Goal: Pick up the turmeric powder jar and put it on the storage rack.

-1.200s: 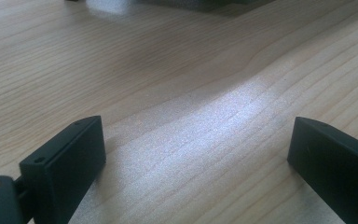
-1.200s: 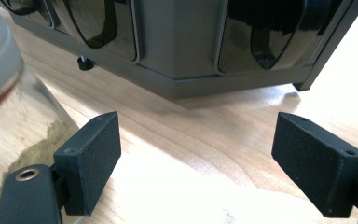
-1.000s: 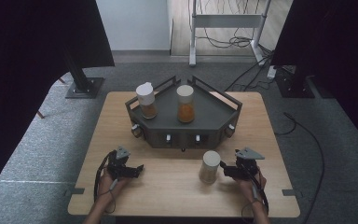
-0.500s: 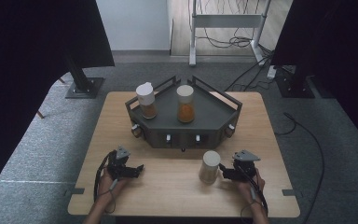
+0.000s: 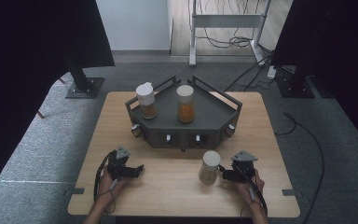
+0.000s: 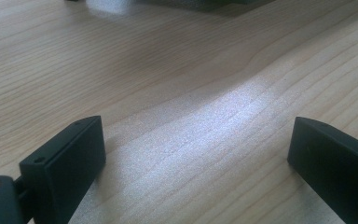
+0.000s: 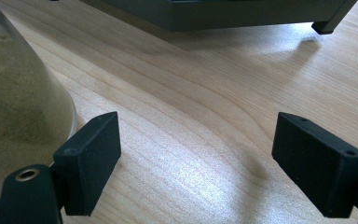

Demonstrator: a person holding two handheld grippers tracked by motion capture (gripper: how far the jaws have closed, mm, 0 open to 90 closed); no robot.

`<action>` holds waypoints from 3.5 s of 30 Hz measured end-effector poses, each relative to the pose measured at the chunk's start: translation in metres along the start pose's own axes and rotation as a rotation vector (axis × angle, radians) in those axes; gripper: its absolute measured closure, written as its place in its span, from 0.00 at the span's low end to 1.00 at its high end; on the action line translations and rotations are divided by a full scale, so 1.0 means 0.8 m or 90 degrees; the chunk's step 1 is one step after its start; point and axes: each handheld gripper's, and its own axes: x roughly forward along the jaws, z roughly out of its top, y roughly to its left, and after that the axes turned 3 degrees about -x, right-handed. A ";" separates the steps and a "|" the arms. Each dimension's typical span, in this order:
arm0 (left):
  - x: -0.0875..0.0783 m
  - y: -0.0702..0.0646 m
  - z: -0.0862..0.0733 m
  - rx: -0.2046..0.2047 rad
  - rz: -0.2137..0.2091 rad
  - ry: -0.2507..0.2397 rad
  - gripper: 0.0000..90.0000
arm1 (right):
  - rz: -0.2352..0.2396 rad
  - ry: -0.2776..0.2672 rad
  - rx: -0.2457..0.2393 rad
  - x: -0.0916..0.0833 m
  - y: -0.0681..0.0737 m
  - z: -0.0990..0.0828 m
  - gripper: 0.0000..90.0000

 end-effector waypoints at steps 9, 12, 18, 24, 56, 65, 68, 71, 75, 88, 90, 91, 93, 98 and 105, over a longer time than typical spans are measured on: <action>0.000 0.000 0.000 0.000 0.000 0.000 0.04 | 0.000 -0.003 0.000 -0.001 0.000 -0.001 0.16; 0.000 0.000 0.000 0.000 0.000 0.000 0.04 | 0.001 -0.004 0.000 -0.001 0.001 -0.001 0.16; 0.000 0.000 0.000 0.000 0.000 0.000 0.04 | 0.003 -0.012 -0.001 -0.003 0.003 -0.002 0.16; 0.000 0.000 0.000 0.000 0.000 0.000 0.04 | -0.007 -0.032 -0.006 -0.012 0.005 -0.003 0.16; 0.000 0.000 0.000 0.000 0.000 0.000 0.04 | 0.048 -0.117 -0.029 -0.085 0.035 -0.020 0.15; 0.000 0.000 0.000 0.000 0.000 0.000 0.04 | 0.078 -0.143 -0.018 -0.087 0.035 -0.027 0.14; 0.000 0.000 0.000 0.000 0.000 0.000 0.04 | 0.093 -0.149 -0.021 -0.086 0.034 -0.026 0.14; 0.000 0.000 0.000 0.000 0.000 0.000 0.04 | 0.099 -0.151 -0.027 -0.083 0.035 -0.024 0.14; 0.000 0.000 0.000 0.001 0.000 0.001 0.04 | 0.104 -0.156 -0.032 -0.080 0.038 -0.020 0.14; 0.000 0.000 0.000 0.001 0.000 0.000 0.04 | 0.099 -0.170 -0.052 -0.076 0.050 -0.010 0.14; 0.000 0.000 0.000 0.001 0.000 0.001 0.04 | 0.096 -0.174 -0.055 -0.074 0.053 -0.009 0.14; 0.000 0.000 0.000 0.001 0.000 0.001 0.04 | 0.095 -0.176 -0.054 -0.073 0.054 -0.008 0.14; 0.000 0.000 0.000 0.001 0.000 0.001 0.04 | 0.093 -0.179 -0.052 -0.071 0.055 -0.007 0.15; 0.000 0.000 0.000 0.001 0.000 0.001 0.04 | 0.088 -0.184 -0.049 -0.066 0.057 -0.003 0.16; 0.000 0.000 0.000 0.001 0.000 0.001 0.04 | 0.081 -0.197 -0.026 -0.060 0.059 -0.004 0.20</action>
